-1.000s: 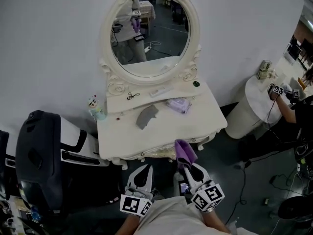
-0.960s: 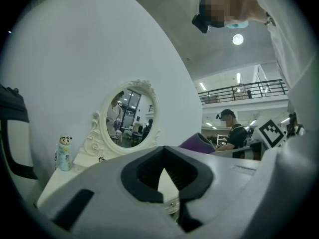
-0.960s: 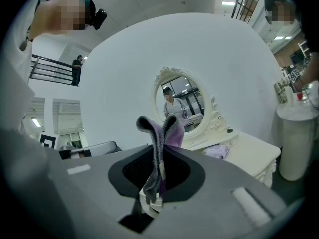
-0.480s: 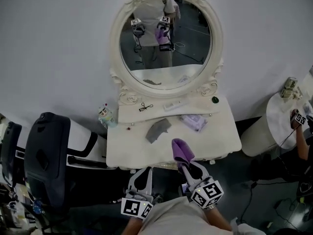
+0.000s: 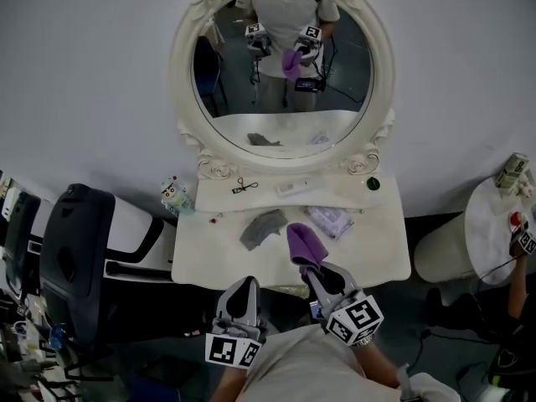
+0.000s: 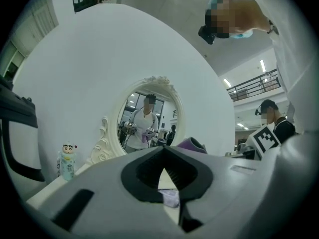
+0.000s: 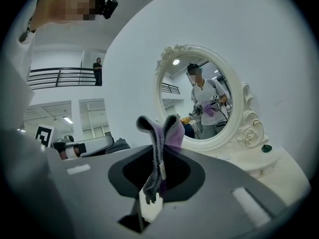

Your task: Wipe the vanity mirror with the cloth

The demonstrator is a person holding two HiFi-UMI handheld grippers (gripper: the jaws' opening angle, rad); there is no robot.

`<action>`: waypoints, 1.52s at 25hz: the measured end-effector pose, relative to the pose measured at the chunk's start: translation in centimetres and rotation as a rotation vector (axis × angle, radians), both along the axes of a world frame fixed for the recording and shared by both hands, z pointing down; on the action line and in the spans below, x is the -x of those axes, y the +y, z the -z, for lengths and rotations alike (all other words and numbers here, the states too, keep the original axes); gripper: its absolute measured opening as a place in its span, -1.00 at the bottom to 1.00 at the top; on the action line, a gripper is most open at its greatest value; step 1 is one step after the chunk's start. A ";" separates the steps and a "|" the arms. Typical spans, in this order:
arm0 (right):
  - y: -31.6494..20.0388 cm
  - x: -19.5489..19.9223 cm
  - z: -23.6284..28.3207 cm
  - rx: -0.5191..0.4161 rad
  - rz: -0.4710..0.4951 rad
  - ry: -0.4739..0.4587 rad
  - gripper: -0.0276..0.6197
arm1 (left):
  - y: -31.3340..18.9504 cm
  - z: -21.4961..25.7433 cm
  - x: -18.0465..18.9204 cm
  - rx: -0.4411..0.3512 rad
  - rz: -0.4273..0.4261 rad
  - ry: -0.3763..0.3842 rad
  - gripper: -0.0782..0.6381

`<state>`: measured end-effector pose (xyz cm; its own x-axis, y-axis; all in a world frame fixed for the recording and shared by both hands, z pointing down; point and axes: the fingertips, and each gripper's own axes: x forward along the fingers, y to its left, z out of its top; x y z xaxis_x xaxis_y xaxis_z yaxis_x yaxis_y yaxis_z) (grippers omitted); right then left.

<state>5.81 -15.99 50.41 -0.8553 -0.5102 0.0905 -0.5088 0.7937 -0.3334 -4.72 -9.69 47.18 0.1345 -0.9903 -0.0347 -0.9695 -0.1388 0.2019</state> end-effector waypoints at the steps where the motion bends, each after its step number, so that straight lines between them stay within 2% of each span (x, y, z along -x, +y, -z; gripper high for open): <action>1: -0.5 -0.2 0.0 0.001 0.001 0.002 -0.77 | -0.6 0.0 -0.1 -0.001 0.006 0.003 -0.78; 8: -3.3 0.1 0.4 0.008 -0.037 0.012 -0.77 | -4.8 0.9 0.6 -0.023 -0.042 -0.018 -0.78; 11: -4.6 0.8 0.5 0.005 -0.073 0.034 -0.77 | -6.6 0.3 1.4 0.004 -0.083 -0.028 -0.78; 25: -8.3 5.5 2.6 -0.021 -0.254 0.051 -0.77 | -13.6 1.7 8.2 -0.029 -0.240 -0.008 -0.78; 30: -9.6 6.5 3.2 -0.023 -0.270 0.046 -0.77 | -15.7 1.0 9.9 0.020 -0.259 -0.027 -0.78; 33: -10.9 6.5 3.7 -0.047 -0.290 0.060 -0.77 | -17.4 0.7 10.4 0.057 -0.272 -0.091 -0.78; 38: -13.2 5.8 4.2 -0.062 -0.295 0.058 -0.77 | -19.9 0.8 11.6 0.092 -0.205 -0.153 -0.78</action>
<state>0.02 -29.21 46.17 -0.6639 -0.7417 0.0952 -0.7368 0.6271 -0.2526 -16.34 -29.60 46.37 0.3293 -0.9399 0.0907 -0.9433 -0.3231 0.0761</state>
